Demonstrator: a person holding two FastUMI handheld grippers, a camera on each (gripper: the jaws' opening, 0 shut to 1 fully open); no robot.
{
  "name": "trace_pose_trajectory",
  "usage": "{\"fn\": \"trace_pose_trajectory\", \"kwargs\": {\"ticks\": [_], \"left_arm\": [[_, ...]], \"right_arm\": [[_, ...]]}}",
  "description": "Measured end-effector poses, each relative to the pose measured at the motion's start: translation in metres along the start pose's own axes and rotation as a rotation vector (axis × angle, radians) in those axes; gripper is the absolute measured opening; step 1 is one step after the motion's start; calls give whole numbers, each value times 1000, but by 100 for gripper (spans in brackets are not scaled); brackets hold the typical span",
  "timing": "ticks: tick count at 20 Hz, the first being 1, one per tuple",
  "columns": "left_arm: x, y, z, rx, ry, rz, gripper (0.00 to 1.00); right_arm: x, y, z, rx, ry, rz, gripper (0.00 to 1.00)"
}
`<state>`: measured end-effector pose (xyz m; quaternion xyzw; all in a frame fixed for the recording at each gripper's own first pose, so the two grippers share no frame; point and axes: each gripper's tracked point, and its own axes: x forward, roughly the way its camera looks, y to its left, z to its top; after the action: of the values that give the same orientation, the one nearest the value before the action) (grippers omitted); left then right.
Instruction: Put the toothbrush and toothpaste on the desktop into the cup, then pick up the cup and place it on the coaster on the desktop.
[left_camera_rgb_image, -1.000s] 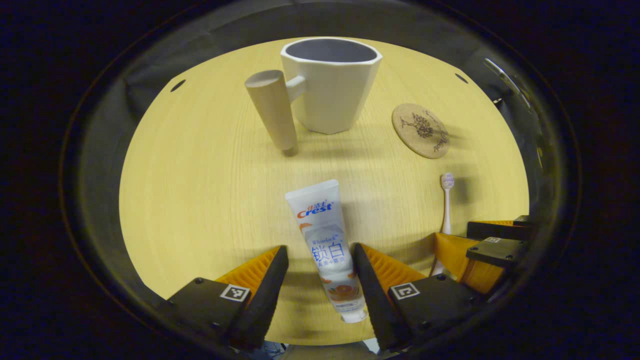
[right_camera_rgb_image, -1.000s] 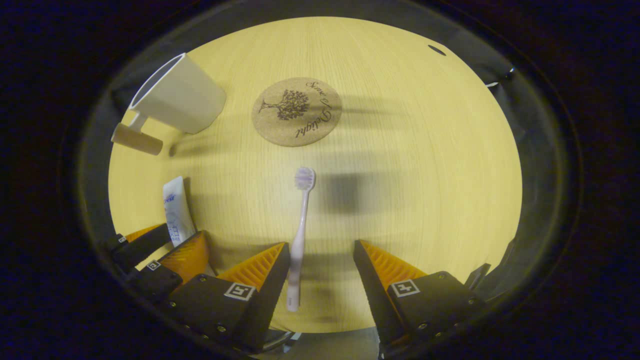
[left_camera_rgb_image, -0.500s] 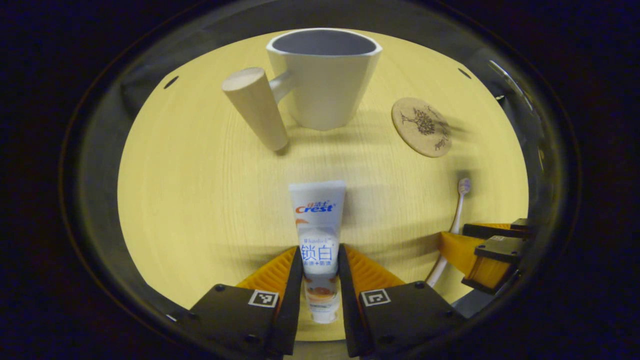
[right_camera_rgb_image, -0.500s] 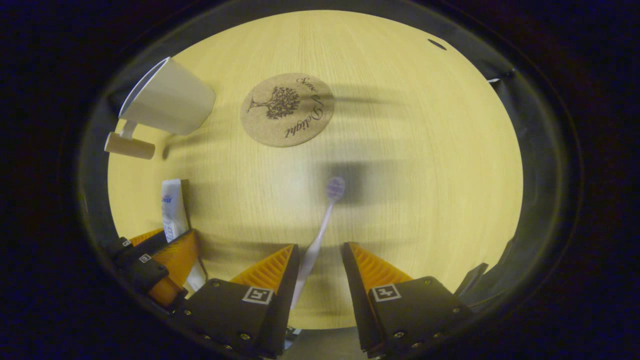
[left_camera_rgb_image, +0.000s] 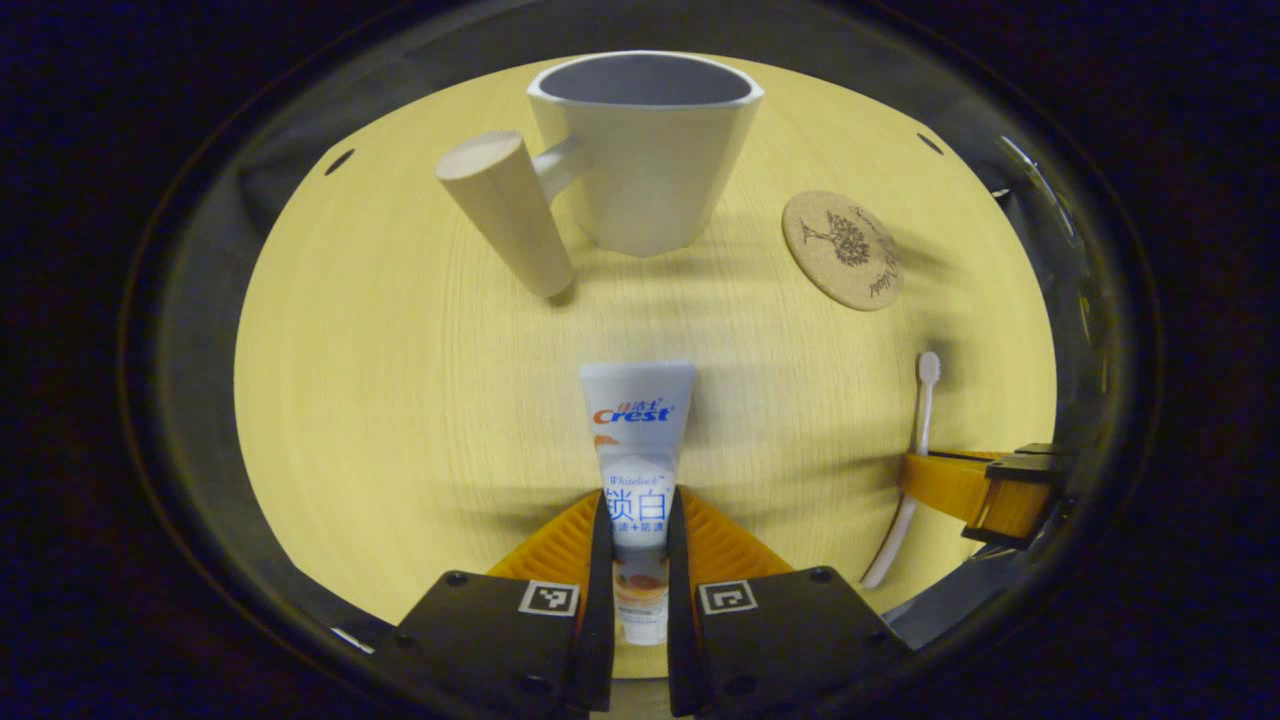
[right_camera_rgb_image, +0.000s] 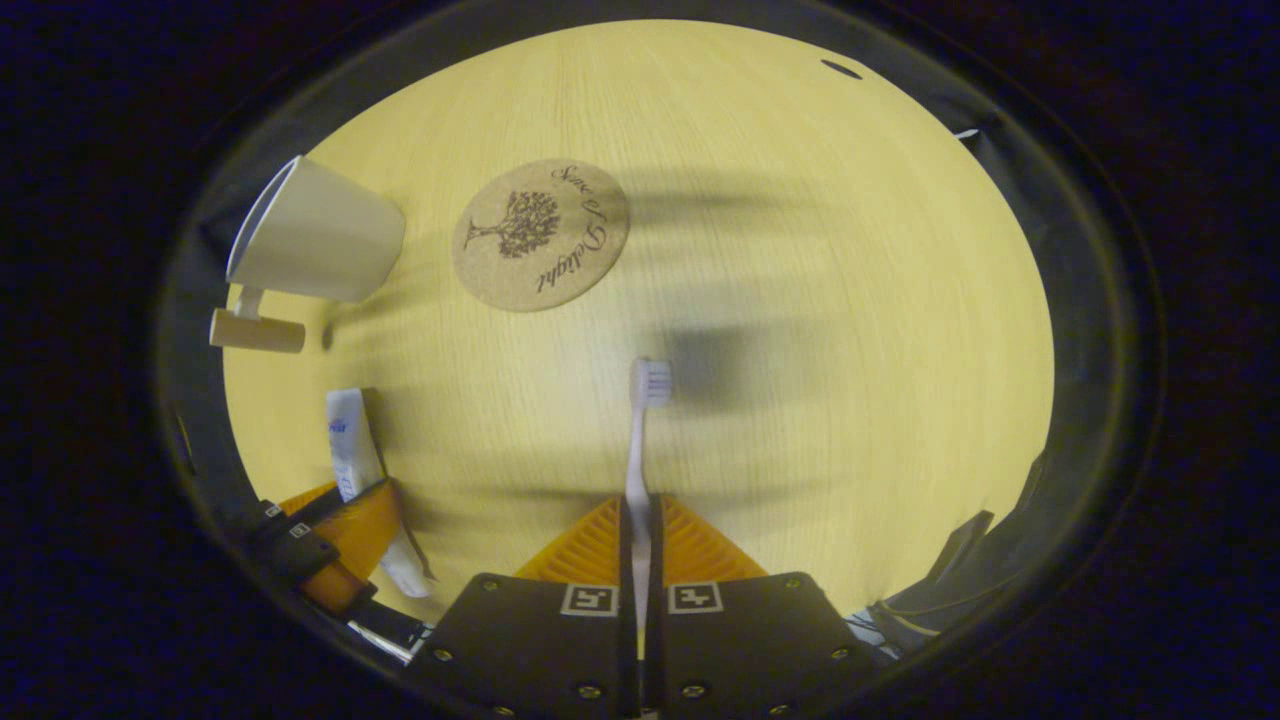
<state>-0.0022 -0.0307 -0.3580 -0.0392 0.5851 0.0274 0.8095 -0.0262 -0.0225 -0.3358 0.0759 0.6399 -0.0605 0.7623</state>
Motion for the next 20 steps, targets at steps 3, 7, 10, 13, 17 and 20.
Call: {"fn": "trace_pose_trajectory", "kwargs": {"ticks": [3,7,10,13,17,20], "left_arm": [[0,0,6,-1,-24,1,19],[-8,4,0,-2,-21,-4,18],[-31,-3,-5,1,-46,-24,18],[-66,-14,-5,10,-86,-53,18],[-106,-22,11,17,-152,-82,18],[-131,-26,34,23,-211,-96,18]], "right_arm": [[1,-1,0,-4,-13,-2,3],[0,-1,1,-11,-21,-3,2],[0,-1,2,-16,-26,-5,3],[0,-1,1,-21,-28,-3,2],[0,-1,1,-23,-34,-3,2],[0,-1,1,-23,-41,-4,3]]}}
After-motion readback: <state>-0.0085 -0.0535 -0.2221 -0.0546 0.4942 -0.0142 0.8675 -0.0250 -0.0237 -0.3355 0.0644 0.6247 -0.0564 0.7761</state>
